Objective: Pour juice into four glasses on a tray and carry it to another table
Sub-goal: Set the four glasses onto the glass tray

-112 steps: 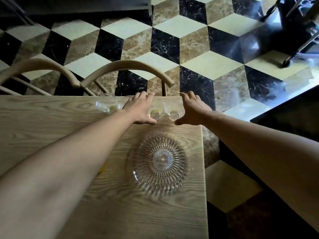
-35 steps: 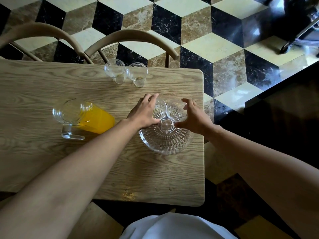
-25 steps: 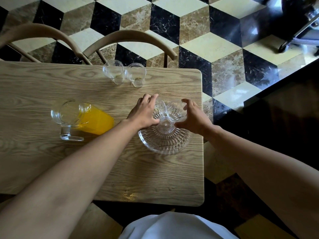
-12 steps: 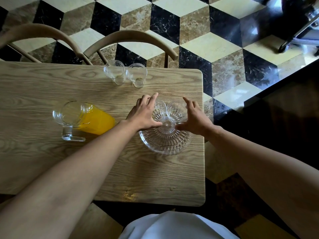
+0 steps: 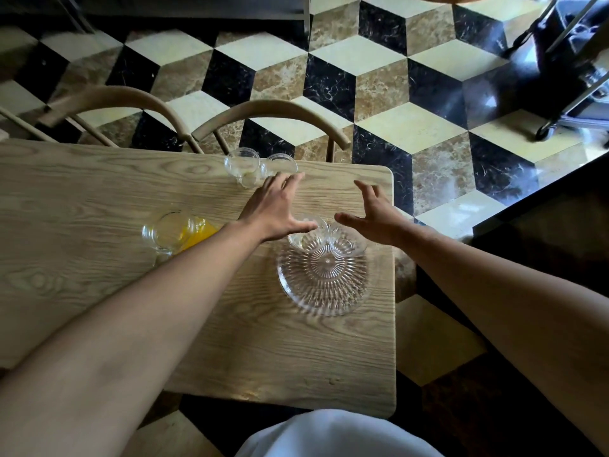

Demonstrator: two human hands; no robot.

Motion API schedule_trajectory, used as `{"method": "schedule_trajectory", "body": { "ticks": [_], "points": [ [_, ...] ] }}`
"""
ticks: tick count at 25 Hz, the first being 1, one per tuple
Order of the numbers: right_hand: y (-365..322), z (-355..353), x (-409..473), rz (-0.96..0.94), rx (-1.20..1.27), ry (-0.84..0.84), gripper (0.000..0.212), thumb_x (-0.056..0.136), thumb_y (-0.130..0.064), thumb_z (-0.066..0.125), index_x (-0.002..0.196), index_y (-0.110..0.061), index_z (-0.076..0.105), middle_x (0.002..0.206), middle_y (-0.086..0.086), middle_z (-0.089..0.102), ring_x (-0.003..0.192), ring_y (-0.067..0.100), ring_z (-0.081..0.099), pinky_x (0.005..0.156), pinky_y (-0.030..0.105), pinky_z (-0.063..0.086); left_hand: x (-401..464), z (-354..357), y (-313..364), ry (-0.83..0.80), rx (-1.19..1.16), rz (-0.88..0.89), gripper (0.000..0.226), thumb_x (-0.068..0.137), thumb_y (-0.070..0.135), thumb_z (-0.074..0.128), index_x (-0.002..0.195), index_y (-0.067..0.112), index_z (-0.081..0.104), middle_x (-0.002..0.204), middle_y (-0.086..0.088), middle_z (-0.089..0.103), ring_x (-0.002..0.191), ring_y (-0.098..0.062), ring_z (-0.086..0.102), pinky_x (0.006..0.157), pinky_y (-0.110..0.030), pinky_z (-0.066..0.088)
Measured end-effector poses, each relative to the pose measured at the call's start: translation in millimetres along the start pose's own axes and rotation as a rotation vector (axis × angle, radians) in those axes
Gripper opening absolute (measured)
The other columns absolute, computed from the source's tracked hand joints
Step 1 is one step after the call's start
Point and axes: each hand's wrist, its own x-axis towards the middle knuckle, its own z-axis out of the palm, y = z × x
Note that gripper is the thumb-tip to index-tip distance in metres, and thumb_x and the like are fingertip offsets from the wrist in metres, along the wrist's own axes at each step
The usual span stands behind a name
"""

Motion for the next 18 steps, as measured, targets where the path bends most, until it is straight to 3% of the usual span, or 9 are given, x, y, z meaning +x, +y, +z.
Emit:
{"method": "schedule_trajectory", "body": {
  "ticks": [6, 10, 14, 18],
  "points": [
    [-46.0, -3.6, 29.0, -0.096, -0.077, 0.002, 0.103, 0.082, -0.061, 0.075, 0.160, -0.021, 0.021, 0.161, 0.018, 0.029, 0.142, 0.039, 0.042, 0.115, 0.053, 0.040, 18.1, -51.1, -21.1, 0.116, 0.077, -0.096, 0.096, 0.083, 0.037, 0.089, 0.160, 0.010, 0.037, 0.158, -0.018, 0.040, 0.148, -0.036, 0.040, 0.118, -0.041, 0.037],
    [-66.4, 6.4, 53.6, -0.088, -0.201, 0.021, 0.108, 0.077, -0.059, 0.080, 0.159, -0.019, 0.021, 0.160, 0.021, 0.026, 0.141, 0.044, 0.042, 0.112, 0.058, 0.044, 32.4, -69.9, -52.5, 0.102, 0.227, -0.171, 0.084, 0.086, 0.037, 0.084, 0.155, 0.013, 0.043, 0.155, -0.018, 0.040, 0.147, -0.038, 0.038, 0.117, -0.048, 0.042],
    [-87.0, 21.4, 82.1, -0.076, -0.257, 0.043, 0.113, 0.071, -0.060, 0.084, 0.157, -0.018, 0.025, 0.158, 0.022, 0.029, 0.141, 0.045, 0.042, 0.106, 0.057, 0.048, 46.7, -77.8, -90.4, 0.047, 0.262, -0.229, 0.091, 0.084, 0.041, 0.085, 0.158, 0.015, 0.039, 0.156, -0.020, 0.037, 0.148, -0.039, 0.035, 0.120, -0.052, 0.039],
    [-101.4, 28.4, 111.7, -0.073, -0.271, 0.056, 0.119, 0.066, -0.062, 0.087, 0.157, -0.015, 0.026, 0.155, 0.025, 0.032, 0.144, 0.045, 0.037, 0.111, 0.057, 0.042, 66.4, -77.1, -124.3, 0.013, 0.264, -0.206, 0.095, 0.081, 0.040, 0.088, 0.158, 0.015, 0.038, 0.155, -0.017, 0.040, 0.147, -0.038, 0.037, 0.117, -0.054, 0.042]
  ]
}}
